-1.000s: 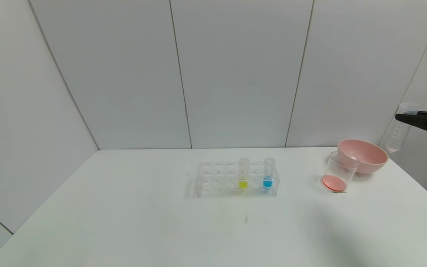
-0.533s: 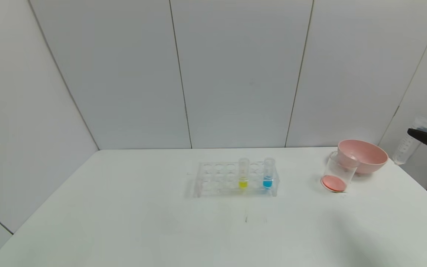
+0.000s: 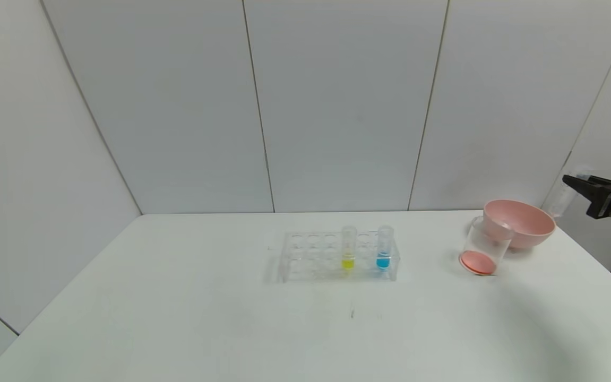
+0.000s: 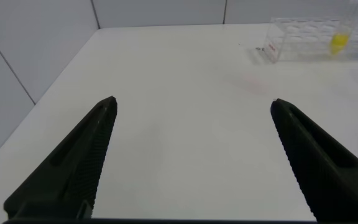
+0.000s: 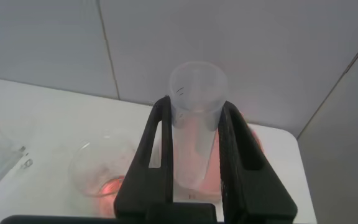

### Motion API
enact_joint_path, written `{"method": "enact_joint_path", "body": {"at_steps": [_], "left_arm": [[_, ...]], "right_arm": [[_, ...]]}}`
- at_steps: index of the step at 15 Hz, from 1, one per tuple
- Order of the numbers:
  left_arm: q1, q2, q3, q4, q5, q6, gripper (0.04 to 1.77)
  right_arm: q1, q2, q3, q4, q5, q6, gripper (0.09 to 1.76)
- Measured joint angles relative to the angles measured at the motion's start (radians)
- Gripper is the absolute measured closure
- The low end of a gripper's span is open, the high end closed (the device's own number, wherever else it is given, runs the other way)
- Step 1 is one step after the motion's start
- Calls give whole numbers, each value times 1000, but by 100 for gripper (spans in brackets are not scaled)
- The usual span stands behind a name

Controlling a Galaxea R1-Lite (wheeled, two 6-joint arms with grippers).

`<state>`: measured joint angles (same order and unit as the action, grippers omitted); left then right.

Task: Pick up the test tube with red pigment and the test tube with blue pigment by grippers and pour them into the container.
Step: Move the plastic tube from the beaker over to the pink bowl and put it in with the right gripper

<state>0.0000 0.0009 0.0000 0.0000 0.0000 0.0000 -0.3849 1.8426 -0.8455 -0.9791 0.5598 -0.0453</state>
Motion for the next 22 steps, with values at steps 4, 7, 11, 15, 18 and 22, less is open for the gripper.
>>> {"method": "enact_joint_path", "body": {"at_steps": [4, 7, 11, 15, 18, 22], "left_arm": [[0, 0, 0, 0, 0, 0, 5], [0, 0, 0, 0, 0, 0, 5], [0, 0, 0, 0, 0, 0, 5], [0, 0, 0, 0, 0, 0, 5], [0, 0, 0, 0, 0, 0, 5], [0, 0, 0, 0, 0, 0, 5]], "right_arm": [[18, 219, -242, -13, -66, 0, 136], [37, 332, -373, 35, -75, 6, 136], [46, 402, -410, 37, -75, 17, 136], [46, 420, -413, 30, -72, 17, 136], [45, 421, -414, 30, -73, 17, 118], [45, 412, -406, 27, -75, 18, 77]]}}
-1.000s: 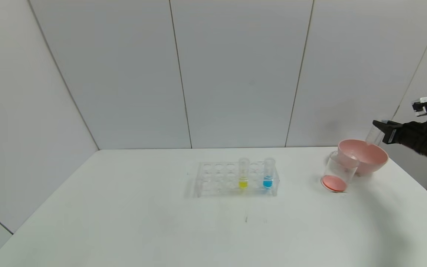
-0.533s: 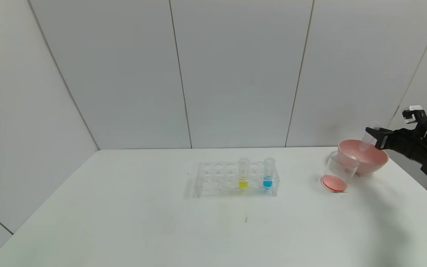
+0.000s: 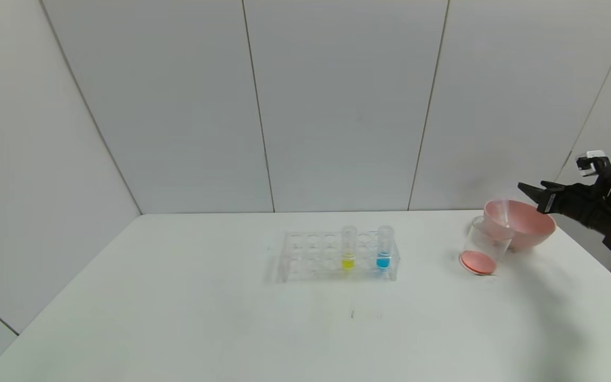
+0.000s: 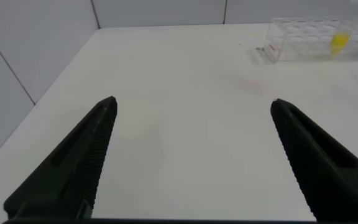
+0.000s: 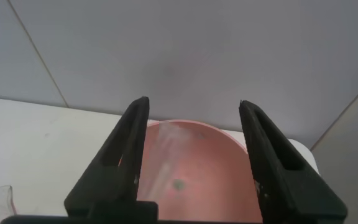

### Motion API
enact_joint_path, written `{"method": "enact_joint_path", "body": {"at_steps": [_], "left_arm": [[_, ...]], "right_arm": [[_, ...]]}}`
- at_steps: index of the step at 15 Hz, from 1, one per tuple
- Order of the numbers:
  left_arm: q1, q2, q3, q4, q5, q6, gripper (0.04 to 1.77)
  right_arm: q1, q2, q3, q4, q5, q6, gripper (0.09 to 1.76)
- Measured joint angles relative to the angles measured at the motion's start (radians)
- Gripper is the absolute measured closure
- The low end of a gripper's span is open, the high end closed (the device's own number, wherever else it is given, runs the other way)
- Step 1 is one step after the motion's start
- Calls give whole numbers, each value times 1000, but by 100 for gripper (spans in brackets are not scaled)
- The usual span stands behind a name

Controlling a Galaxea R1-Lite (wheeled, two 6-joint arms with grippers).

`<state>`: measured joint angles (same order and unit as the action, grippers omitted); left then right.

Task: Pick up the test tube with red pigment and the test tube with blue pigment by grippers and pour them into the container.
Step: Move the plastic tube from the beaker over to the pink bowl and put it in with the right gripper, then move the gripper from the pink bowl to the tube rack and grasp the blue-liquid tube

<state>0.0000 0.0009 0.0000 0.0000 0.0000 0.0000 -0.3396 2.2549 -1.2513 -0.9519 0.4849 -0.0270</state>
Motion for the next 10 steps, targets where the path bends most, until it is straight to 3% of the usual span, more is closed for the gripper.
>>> {"method": "enact_joint_path", "body": {"at_steps": [5, 10], "left_arm": [[0, 0, 0, 0, 0, 0, 5], [0, 0, 0, 0, 0, 0, 5]], "right_arm": [[-14, -41, 86, -51, 6, 0, 47], [-19, -142, 373, -231, 17, 3, 32]]}}
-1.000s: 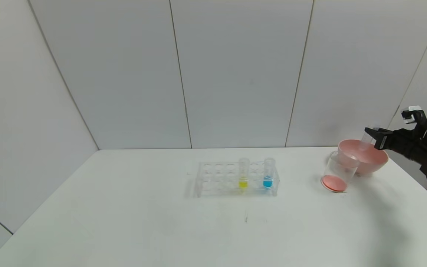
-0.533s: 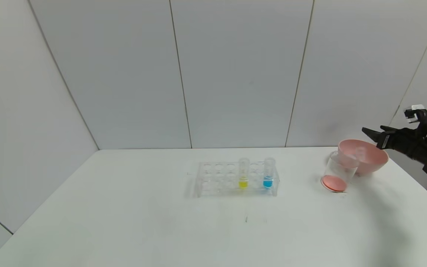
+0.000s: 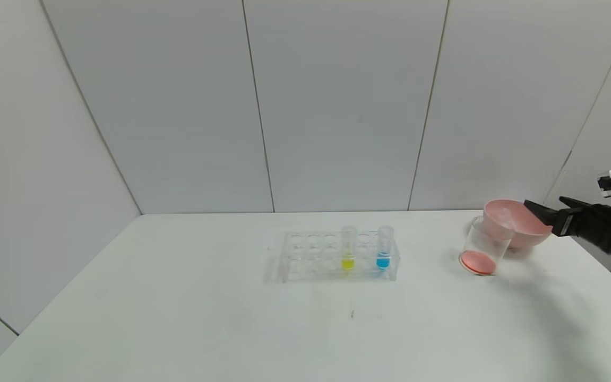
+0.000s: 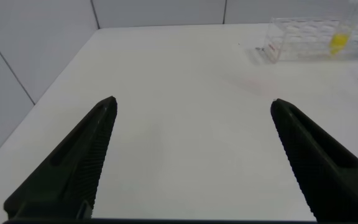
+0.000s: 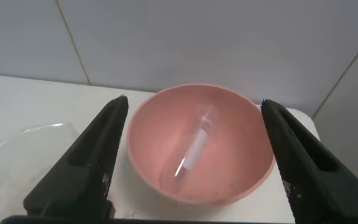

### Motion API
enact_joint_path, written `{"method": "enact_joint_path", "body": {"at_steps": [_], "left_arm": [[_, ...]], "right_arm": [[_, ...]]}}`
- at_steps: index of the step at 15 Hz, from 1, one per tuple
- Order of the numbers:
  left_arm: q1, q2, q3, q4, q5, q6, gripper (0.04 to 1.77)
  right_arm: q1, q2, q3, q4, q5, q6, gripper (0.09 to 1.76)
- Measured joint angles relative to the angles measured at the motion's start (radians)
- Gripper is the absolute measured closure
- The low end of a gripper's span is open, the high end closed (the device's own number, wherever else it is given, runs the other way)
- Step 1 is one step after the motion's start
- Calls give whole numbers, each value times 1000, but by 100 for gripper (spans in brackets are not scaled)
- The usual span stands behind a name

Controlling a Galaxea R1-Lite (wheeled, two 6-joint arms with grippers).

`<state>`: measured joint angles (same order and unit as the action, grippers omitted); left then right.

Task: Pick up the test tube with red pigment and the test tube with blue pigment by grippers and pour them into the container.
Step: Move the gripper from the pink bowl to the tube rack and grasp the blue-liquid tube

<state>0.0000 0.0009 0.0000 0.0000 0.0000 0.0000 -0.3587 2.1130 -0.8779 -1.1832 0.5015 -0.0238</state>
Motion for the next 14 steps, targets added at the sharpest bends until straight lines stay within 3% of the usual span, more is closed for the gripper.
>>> {"method": "enact_joint_path", "body": {"at_steps": [4, 6, 9, 14], "left_arm": [[0, 0, 0, 0, 0, 0, 5], [0, 0, 0, 0, 0, 0, 5], [0, 0, 0, 0, 0, 0, 5], [0, 0, 0, 0, 0, 0, 5]], "right_arm": [[30, -157, 257, -69, -13, 31, 25], [79, -261, 376, -75, -67, 47, 22], [248, -389, 500, -75, -263, 71, 19], [656, -477, 596, -74, -691, 96, 17]]}}
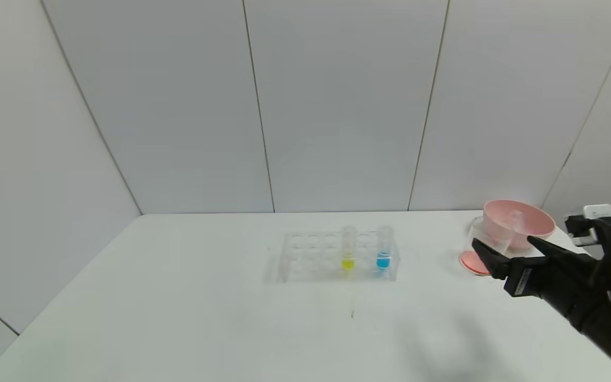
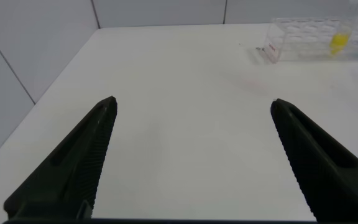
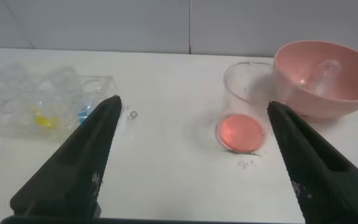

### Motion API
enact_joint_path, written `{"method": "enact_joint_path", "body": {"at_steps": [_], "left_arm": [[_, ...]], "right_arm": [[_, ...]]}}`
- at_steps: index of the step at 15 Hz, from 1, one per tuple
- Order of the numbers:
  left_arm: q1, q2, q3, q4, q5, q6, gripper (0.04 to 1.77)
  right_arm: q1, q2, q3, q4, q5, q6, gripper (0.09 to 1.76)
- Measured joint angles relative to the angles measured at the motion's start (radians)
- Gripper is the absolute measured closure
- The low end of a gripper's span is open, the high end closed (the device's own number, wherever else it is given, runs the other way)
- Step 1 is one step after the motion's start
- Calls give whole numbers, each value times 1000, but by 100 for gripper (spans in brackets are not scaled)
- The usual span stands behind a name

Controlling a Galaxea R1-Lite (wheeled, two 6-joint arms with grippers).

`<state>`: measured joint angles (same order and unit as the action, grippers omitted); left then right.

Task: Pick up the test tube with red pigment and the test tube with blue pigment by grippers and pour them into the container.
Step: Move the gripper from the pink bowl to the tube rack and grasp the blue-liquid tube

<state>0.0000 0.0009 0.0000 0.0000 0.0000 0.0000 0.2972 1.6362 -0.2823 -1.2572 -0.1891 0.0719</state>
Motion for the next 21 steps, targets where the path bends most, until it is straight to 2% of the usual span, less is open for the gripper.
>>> {"method": "enact_joint_path", "body": {"at_steps": [4, 9, 11, 15, 21], "left_arm": [[0, 0, 0, 0, 0, 0, 5], [0, 0, 0, 0, 0, 0, 5], [0, 0, 0, 0, 0, 0, 5], [0, 0, 0, 0, 0, 0, 5], [0, 0, 0, 0, 0, 0, 5]], "right_arm": [[290, 22, -4, -2, -316, 43, 16], [465, 119, -90, -5, -455, 52, 15], [517, 160, -116, -7, -475, 53, 15], [547, 240, -153, -17, -496, 71, 15], [506, 350, -206, -80, -486, 66, 15]]}}
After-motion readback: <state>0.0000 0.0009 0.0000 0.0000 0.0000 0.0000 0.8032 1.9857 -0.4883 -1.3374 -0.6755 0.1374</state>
